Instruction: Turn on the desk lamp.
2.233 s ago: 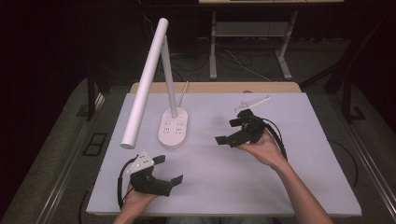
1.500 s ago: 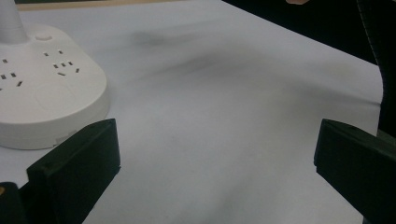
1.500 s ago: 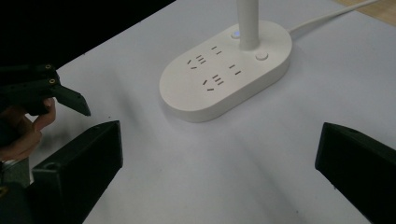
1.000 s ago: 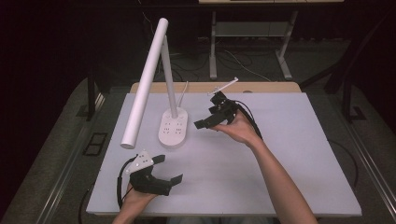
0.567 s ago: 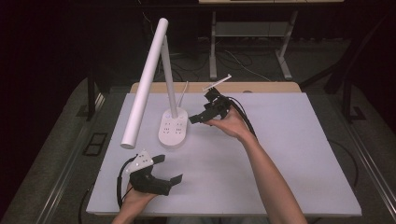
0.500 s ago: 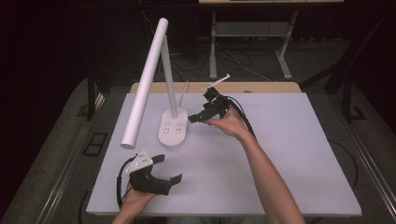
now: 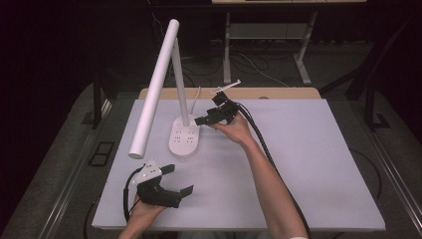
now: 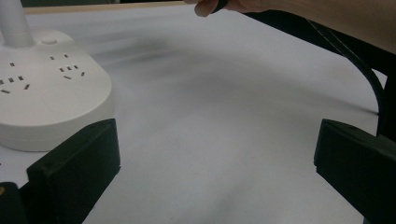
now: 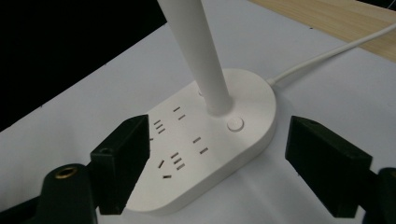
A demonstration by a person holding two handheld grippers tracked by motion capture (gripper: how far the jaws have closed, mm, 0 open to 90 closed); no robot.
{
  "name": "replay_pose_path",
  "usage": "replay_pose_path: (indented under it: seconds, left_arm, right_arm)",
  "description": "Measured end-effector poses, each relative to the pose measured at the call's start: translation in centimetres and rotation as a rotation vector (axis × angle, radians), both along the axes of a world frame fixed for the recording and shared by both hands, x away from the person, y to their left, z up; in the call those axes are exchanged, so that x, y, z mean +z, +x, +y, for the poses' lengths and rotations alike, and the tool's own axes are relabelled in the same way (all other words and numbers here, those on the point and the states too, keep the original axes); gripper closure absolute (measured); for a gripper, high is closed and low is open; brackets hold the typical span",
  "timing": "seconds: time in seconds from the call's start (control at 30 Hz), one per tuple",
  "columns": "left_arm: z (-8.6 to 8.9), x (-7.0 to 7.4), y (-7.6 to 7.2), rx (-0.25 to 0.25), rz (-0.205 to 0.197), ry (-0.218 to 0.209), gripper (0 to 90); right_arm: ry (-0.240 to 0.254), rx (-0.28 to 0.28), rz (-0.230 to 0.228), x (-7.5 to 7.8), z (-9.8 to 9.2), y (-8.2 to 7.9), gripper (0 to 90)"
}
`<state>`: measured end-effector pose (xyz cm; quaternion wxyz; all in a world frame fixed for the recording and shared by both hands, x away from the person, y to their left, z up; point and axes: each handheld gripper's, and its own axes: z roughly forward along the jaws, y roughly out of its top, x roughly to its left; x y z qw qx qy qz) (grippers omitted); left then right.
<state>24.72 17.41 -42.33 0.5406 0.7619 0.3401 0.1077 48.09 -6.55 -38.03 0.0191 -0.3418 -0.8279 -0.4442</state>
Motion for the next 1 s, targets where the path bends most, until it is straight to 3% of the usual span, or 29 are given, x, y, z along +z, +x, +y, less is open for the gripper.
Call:
replay_pose_path:
  seconds: [0.47,0.7,1.0]
  left_arm:
    - [-0.1,0.0,0.0,-0.003,0.0,0.0,0.0]
    - [-0.1,0.0,0.0,-0.005,0.001,0.0,0.0]
    - [0.0,0.0,0.1,-0.006,-0.002,0.001,0.0]
  right_arm:
    - [0.061,-0.058,0.036,-1.9,-0.2,1.4,35.7]
    - [0.085,-0.068,0.036,-2.5,-0.1,1.7,48.8]
    - [0.134,-0.067,0.065,-3.5,0.4,2.2,72.9]
